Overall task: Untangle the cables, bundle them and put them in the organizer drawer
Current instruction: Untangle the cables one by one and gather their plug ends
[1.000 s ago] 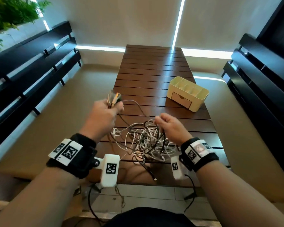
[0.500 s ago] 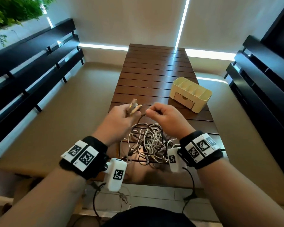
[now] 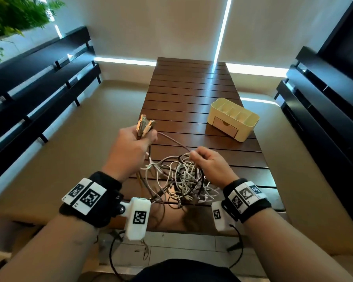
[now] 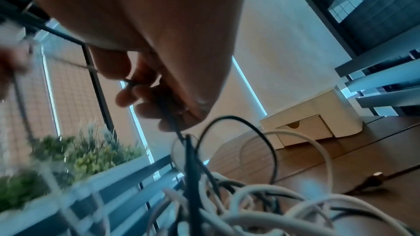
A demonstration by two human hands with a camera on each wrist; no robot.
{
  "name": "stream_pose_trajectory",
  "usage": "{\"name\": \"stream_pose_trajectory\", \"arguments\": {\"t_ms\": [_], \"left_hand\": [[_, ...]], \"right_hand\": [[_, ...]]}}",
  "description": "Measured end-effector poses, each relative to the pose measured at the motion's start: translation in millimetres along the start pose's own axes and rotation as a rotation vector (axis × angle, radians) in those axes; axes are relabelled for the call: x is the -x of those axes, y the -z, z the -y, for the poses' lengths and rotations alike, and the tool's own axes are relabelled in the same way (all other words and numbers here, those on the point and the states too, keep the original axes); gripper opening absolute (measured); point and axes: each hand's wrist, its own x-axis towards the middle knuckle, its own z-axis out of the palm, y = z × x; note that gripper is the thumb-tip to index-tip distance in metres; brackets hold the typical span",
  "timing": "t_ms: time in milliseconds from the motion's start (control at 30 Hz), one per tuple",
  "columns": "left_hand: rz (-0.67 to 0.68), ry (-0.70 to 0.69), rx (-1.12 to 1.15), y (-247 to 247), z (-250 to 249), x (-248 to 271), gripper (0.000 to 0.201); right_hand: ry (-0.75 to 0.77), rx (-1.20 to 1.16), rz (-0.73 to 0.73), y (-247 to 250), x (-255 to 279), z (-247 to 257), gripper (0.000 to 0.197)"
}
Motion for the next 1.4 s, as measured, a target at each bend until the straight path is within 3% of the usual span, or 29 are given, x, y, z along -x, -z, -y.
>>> {"name": "stream_pose_trajectory", "arguments": {"t_ms": [167, 233, 333, 400, 633, 733, 833, 933, 1100, 1233, 1400], "left_hand": [[0.155, 0.194, -0.241, -1, 33, 12, 0.024], [0.113, 0.151, -0.19, -5, 33, 14, 0.027], [-0.029, 0.003, -0.101, -5, 18, 14, 0.021], [-0.052, -0.038, -0.057, -6, 13, 12, 0.014], [0.281, -0.093, -0.084, -27, 9, 13, 0.023], [0.203, -0.105, -0.081, -28, 5, 12, 0.025], [0.065, -0.086, 0.078, -22, -2, 8, 0.028], [0.016, -0.027, 0.177, -14, -1, 4, 0.028], [0.06, 0.066, 0.061, -15, 16, 5, 0.029], [0.116, 0.02, 0.132, -16, 14, 14, 0.044], [0.306, -0.009, -0.076, -36, 14, 26, 0.018]], "right_hand": [[0.222, -0.047, -0.189, 24, -14, 50, 0.016], [0.287, 0.003, -0.167, 21, -17, 58, 0.019], [0.286, 0.098, -0.086, 10, -17, 49, 0.015], [0.264, 0.152, -0.015, 3, -13, 40, 0.01], [0.358, 0.077, -0.032, 0, -8, 52, 0.015], [0.277, 0.043, -0.034, 6, -5, 47, 0.014], [0.135, 0.025, 0.031, 4, 3, 27, 0.027], [0.062, -0.005, 0.037, -2, 7, 11, 0.031], [0.02, -0.037, -0.041, 11, 0, 16, 0.024], [-0.024, 0.053, -0.023, 19, -6, 17, 0.018], [0.067, -0.126, 0.013, 5, -3, 38, 0.024]]}}
